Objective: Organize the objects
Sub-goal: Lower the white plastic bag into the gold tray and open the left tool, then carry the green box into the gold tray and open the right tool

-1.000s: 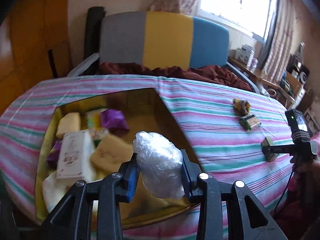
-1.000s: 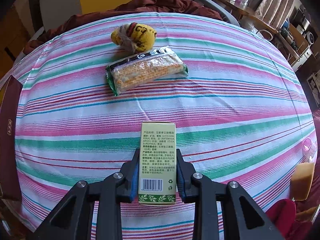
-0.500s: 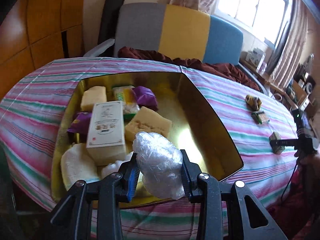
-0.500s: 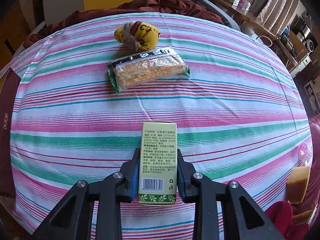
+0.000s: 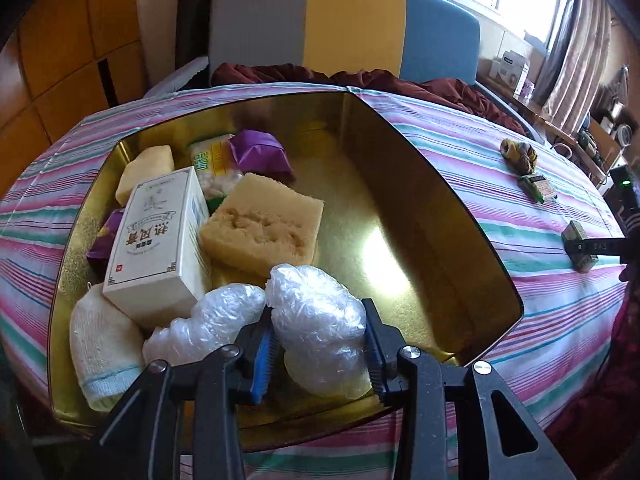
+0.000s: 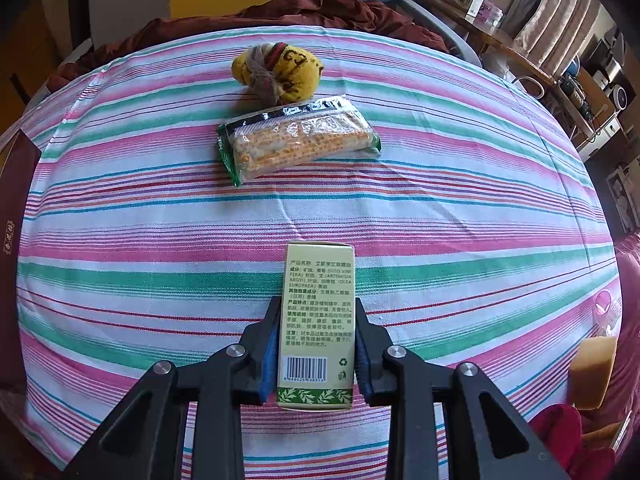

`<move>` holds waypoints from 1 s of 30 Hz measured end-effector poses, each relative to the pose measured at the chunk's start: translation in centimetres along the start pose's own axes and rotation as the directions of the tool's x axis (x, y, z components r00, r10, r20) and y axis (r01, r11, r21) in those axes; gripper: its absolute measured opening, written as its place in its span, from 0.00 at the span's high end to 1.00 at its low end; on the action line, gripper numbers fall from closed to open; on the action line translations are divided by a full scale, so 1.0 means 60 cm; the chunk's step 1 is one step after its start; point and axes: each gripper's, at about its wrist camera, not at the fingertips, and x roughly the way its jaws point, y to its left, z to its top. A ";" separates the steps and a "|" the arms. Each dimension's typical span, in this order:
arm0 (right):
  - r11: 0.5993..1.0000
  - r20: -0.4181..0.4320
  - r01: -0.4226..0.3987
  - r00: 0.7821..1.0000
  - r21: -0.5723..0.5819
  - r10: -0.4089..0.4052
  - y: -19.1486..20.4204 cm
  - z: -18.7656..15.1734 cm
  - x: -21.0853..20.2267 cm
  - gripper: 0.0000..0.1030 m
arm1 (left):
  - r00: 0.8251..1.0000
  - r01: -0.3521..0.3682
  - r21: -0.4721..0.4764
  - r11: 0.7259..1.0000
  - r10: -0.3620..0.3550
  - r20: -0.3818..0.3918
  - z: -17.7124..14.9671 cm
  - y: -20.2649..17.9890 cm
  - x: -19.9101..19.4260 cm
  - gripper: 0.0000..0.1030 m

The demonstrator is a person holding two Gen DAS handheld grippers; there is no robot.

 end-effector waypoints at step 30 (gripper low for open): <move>0.973 0.027 -0.232 0.972 0.016 0.231 0.057 0.002 -0.031 0.71 | 0.988 -0.016 -0.090 0.996 0.029 0.149 -0.001 0.051 -0.087 0.41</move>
